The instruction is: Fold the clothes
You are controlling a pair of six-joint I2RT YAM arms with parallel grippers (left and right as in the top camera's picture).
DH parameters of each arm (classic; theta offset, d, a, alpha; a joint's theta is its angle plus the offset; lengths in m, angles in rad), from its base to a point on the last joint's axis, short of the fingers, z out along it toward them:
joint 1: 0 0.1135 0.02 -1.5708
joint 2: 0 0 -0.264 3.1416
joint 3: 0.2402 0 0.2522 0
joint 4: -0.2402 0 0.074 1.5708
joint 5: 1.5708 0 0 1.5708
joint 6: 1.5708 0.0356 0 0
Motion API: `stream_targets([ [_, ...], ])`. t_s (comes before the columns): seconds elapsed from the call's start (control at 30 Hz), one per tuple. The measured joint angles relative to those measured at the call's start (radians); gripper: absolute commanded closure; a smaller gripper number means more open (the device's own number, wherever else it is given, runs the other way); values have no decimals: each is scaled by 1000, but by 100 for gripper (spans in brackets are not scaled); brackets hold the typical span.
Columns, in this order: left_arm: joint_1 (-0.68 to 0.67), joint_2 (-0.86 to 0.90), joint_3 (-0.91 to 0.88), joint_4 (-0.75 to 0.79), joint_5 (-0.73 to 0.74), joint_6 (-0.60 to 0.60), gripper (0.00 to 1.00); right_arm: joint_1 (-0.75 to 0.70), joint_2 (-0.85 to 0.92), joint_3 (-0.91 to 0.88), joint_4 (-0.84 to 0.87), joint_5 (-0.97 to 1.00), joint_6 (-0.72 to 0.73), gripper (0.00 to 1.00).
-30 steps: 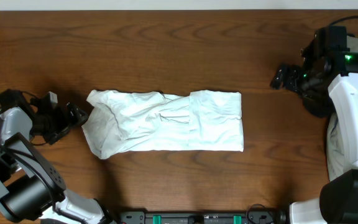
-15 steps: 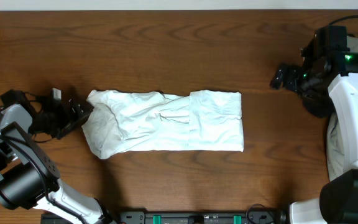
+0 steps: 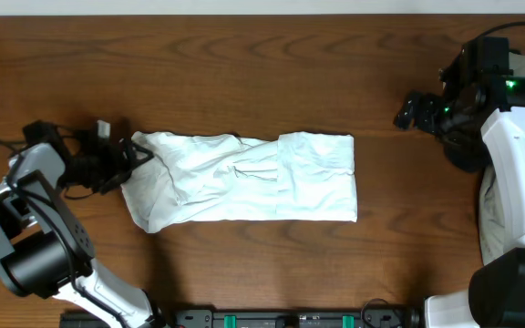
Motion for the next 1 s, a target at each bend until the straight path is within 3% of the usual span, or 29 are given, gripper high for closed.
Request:
stream_targets([
  [0.43,-22,11,2,8,23,-7,1,0,0,0,-3,-3,-3,1],
  [0.7,-24,47,9,0,47,-11,29,0,0,0,-3,-18,-3,1],
  [1.0,-27,54,10,-17,50,-10,29,0,0,0,-2,-19,-3,1],
])
